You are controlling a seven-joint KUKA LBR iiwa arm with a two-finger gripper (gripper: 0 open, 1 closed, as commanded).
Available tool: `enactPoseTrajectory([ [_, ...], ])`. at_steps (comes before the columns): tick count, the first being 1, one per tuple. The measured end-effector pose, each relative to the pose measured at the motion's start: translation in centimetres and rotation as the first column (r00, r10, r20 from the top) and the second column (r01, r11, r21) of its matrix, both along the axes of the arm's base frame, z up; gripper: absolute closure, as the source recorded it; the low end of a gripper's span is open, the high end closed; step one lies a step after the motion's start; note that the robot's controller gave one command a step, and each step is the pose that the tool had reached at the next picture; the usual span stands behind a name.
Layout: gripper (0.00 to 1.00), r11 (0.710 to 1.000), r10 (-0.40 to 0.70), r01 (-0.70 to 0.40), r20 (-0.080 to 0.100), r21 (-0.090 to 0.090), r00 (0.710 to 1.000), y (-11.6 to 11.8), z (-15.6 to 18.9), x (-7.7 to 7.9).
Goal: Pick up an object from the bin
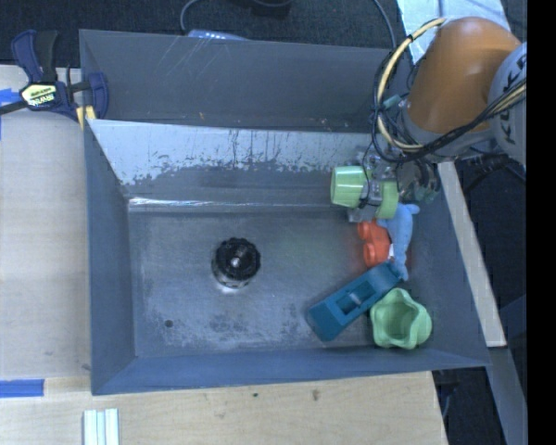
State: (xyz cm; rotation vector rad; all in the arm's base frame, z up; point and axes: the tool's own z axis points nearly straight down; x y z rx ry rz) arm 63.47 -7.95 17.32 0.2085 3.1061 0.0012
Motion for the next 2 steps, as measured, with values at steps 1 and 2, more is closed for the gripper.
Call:
enactPoseTrajectory([
  [1, 1.0, 1.0, 0.001, -0.001, -0.002, 0.001, 1.0, 0.1, -2.8, 0.1],
  [2, 1.0, 1.0, 0.0, 0.0, 0.007, -0.001, 1.0, 0.0, 2.0, 0.2],
])
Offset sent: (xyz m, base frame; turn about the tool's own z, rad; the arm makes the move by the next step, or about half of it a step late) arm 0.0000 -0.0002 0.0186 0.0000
